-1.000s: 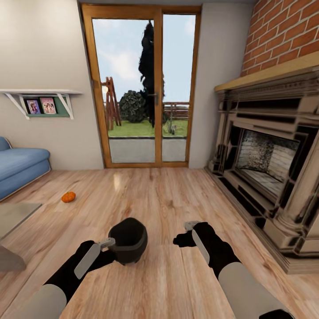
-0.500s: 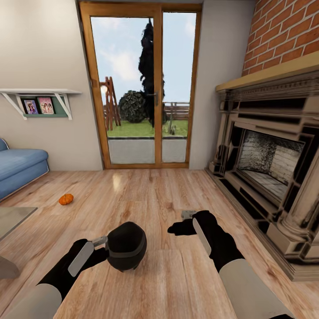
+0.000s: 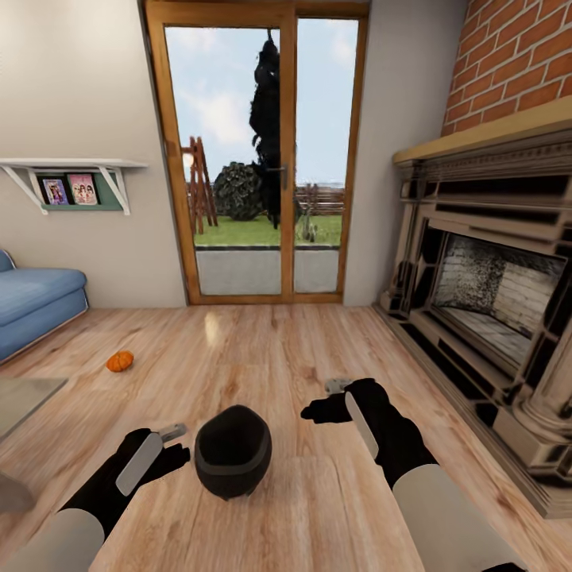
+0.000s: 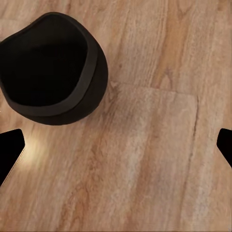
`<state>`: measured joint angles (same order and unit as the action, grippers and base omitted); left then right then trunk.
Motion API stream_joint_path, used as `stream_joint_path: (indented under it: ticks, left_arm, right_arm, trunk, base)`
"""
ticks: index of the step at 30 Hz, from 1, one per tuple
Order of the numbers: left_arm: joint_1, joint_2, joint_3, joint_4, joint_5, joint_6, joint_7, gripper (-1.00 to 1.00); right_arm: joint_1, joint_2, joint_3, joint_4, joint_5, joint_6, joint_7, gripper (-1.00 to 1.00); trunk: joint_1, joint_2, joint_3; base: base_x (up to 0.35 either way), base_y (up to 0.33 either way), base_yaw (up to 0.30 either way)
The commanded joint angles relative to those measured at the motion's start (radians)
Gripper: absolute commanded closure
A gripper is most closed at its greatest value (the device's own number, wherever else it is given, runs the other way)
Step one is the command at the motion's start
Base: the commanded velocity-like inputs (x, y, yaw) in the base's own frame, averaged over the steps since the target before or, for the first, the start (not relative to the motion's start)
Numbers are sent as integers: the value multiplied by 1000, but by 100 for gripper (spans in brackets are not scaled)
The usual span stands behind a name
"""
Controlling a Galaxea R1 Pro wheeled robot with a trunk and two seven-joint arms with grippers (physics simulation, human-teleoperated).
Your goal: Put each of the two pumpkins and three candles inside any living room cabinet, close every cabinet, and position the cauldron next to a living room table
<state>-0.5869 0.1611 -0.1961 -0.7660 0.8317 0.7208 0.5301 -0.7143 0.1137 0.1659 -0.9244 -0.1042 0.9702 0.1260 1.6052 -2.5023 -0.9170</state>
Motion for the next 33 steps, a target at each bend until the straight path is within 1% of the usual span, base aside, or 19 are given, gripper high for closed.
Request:
stream_joint_path:
  ticks: [1, 6, 11, 15, 18, 20, 22, 23, 26, 30, 33]
  left_arm:
    - [-1, 1, -6, -1, 10, 0, 10, -100]
    - [-1, 1, -5, 4, 10, 0, 7, -100]
    - [-1, 0, -7, 5, 11, 0, 4, -100]
    - [-1, -1, -9, 5, 10, 0, 3, -100]
    - [-1, -4, -15, 5, 9, -1, 3, -100]
    - [-1, -6, -18, 6, 9, -1, 3, -100]
    - [-1, -7, -19, 6, 9, -1, 2, -100]
    - [-1, -7, -20, 7, 9, -1, 2, -100]
    - [-1, -9, -21, 7, 11, -1, 1, -100]
    - [-1, -19, -28, 8, 14, -1, -1, -100]
    - [-5, -25, -37, 23, 12, 0, -1, -100]
  right_arm:
    - [-1, 0, 0, -1, -8, 4, -6, -100]
    - [-1, 4, 1, 0, -7, 4, -11, -100]
    - [-1, 9, 2, 1, -8, 4, -58, -100]
    - [-1, 10, 3, 8, -8, 3, -83, -100]
    - [-1, 9, 3, 33, -9, 3, -92, -100]
    - [-1, 10, 3, 71, -8, -10, -103, -100]
    - [-1, 12, 6, 157, -9, -78, -156, -100]
    - [-1, 13, 8, 198, -11, -110, -193, -100]
    - [-1, 15, 13, 262, -19, -165, -297, -100]
    - [-1, 15, 14, 273, -25, -167, -321, -100]
    - [-1, 16, 14, 275, -41, -164, -326, -100]
  trunk:
    - [0, 0, -1]
    - [0, 0, -4]
    - [0, 0, -7]
    - [0, 0, -9]
    - [0, 0, -9]
    - [0, 0, -9]
    - [0, 0, -9]
    - [0, 0, -9]
    - [0, 0, -9]
    - [0, 0, -9]
    - [0, 0, -9]
  base:
    - [250, 183, 41]
    - [249, 93, 187]
    - [99, 13, 231]
    - [13, 2, 92]
    - [2, 0, 16]
    - [1, 0, 6]
    - [0, 0, 2]
    - [0, 0, 0]
    - [0, 0, 0]
    - [0, 0, 0]
    - [0, 0, 0]
